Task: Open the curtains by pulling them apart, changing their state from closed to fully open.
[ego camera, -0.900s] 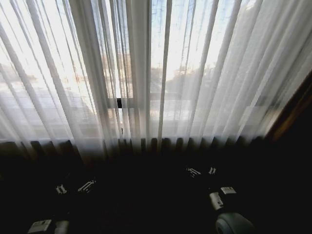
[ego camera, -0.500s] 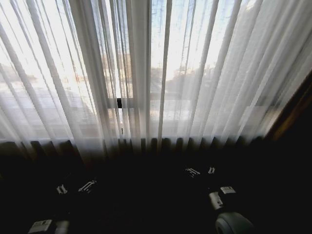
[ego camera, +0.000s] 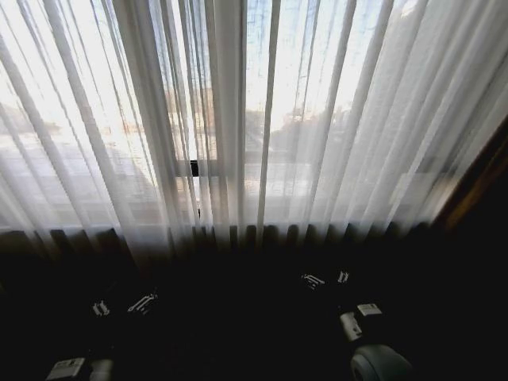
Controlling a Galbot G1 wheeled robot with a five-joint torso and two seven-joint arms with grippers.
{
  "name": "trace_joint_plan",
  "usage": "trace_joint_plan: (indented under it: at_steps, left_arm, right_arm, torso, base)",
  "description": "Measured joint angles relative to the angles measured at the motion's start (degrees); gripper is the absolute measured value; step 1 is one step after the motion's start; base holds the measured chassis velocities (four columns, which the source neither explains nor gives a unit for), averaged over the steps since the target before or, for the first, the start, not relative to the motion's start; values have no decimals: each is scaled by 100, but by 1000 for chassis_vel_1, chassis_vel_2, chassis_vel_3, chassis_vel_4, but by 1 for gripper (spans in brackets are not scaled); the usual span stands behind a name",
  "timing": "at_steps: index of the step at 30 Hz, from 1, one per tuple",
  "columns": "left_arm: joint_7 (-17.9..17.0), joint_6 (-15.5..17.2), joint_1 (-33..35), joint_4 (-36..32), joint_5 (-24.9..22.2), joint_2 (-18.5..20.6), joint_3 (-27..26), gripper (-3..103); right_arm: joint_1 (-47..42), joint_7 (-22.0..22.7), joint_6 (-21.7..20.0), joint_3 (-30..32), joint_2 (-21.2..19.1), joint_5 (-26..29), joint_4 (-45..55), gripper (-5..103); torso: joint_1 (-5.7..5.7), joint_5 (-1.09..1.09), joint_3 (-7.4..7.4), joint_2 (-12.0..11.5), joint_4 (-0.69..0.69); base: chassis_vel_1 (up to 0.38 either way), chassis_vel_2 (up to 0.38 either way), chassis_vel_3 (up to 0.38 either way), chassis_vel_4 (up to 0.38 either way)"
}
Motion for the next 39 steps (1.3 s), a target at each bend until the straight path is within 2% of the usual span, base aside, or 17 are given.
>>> trace_joint_plan:
  at_steps: [27,39]
  left_arm:
    - [7,-19,6,28,-19,-17,-4,100]
    - [8,-39,14,31,-14,-27,-3,100]
  right_arm:
    - [5,-113,64,-26,26,-192,-65,100]
    - [10,-121,96,-24,45,-207,-100,100]
  torso:
    - [1,0,0,0,1]
    - [1,0,0,0,1]
  base:
    - [-61,66,67,-74]
    - [-20,142,22,-143]
